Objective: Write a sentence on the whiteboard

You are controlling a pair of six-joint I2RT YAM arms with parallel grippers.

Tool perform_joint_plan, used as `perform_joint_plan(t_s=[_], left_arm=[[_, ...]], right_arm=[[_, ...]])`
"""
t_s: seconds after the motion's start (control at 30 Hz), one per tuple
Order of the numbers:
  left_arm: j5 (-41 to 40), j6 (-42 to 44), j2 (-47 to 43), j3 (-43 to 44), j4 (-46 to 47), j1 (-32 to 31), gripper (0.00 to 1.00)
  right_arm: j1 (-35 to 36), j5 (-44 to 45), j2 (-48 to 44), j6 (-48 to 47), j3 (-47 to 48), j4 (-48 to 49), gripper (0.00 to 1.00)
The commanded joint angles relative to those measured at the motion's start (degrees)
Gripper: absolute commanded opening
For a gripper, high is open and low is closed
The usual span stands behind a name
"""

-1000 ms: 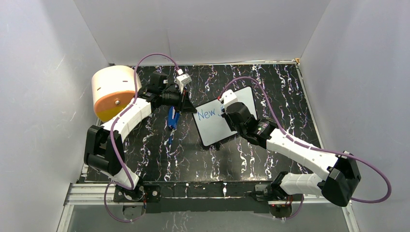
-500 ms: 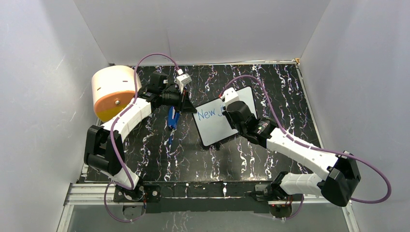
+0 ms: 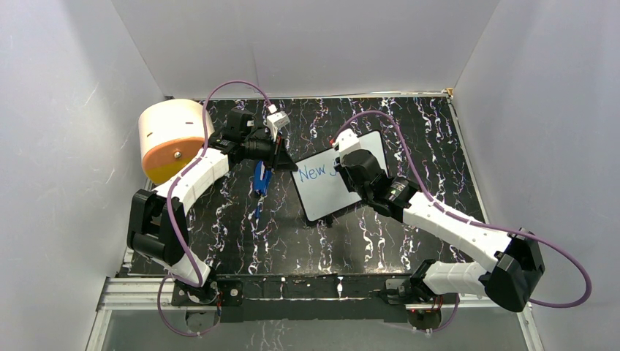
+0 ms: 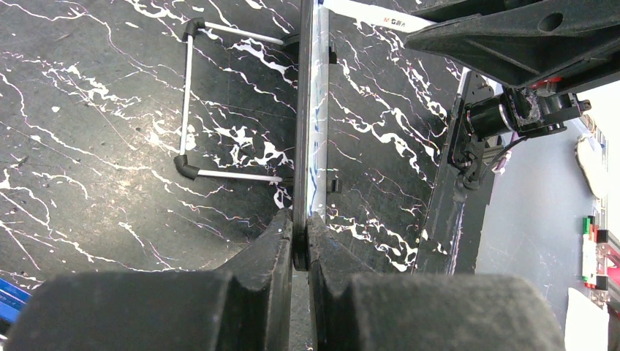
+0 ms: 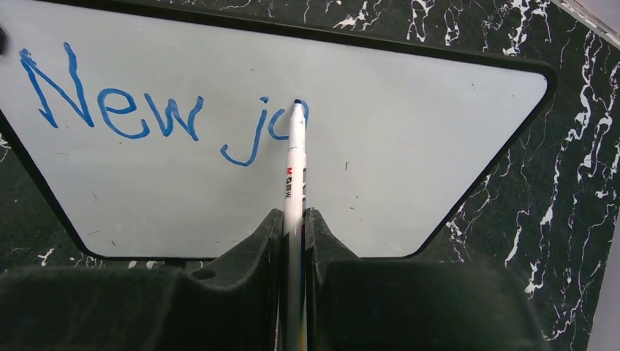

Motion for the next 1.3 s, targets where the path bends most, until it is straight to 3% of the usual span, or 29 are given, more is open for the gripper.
perform_joint_plan(t_s=[0.0, 1.27], left_arm=[[-0.59, 2.67, 0.79, 0.53, -3.16, -0.45, 0.0], [-1.52, 2.85, 0.6, 0.68, -3.53, -0.45, 0.0]], right_arm=[[-0.33, -2.21, 0.74, -0.57, 3.03, 1.71, 0.0], [-1.39, 0.84, -2.53, -0.95, 2.88, -2.51, 0.0]])
